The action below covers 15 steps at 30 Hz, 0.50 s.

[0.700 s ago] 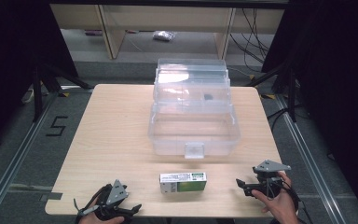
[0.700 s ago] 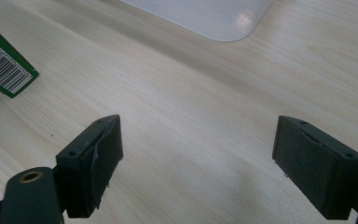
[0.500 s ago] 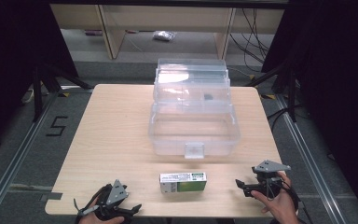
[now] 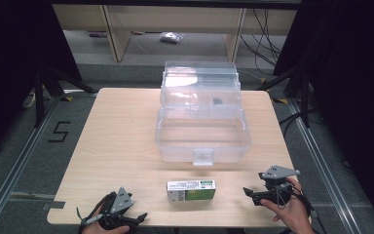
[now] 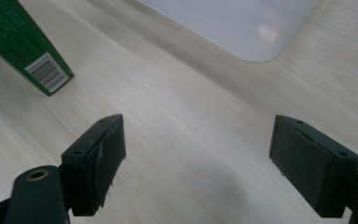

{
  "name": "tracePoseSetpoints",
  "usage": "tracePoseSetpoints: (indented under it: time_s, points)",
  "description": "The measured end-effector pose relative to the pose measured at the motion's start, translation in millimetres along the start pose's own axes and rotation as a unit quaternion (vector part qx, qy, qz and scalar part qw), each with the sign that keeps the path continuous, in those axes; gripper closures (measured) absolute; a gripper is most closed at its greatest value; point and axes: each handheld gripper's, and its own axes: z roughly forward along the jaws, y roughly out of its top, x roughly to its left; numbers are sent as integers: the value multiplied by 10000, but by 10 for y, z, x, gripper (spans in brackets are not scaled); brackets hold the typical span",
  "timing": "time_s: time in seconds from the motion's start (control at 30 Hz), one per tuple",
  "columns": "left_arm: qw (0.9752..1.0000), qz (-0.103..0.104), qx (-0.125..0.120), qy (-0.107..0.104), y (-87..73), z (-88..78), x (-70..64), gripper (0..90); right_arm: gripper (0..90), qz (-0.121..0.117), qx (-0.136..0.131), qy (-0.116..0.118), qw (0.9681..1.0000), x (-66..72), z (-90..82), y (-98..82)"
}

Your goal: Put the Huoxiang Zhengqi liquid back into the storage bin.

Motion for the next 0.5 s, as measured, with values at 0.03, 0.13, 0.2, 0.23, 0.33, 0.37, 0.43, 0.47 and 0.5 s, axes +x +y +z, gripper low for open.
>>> tracePoseSetpoints:
  time_s: [0.03,0.13,0.2,0.23,0.33,0.37,0.43,0.47,0.5]
  points:
    - [10000,0,0,0,0,0,0,173,196,0,0,0,10000,0,0,0]
    - [10000,0,-7,61,-3,8,-1,173,197,-208,46,87,9997,50,-16,55]
    - [10000,34,-9,60,-3,1,4,173,201,-283,-21,138,9995,90,-25,85]
    - [10000,34,-9,60,-3,1,4,173,201,-283,-21,138,9995,90,-25,85]
    - [9999,-115,-44,60,-10,12,-7,173,201,-493,11,265,9984,136,-59,177]
    - [9999,-126,-46,58,-11,15,-7,173,202,-642,2,286,9975,136,-62,205]
    - [10000,-53,-43,61,-6,9,0,173,204,-726,44,383,9966,150,-78,264]
    - [10000,8,7,64,-3,3,8,173,204,-726,44,383,9966,150,-78,264]
    - [10000,-73,-14,56,-6,10,-2,173,204,-733,67,368,9966,208,-92,332]
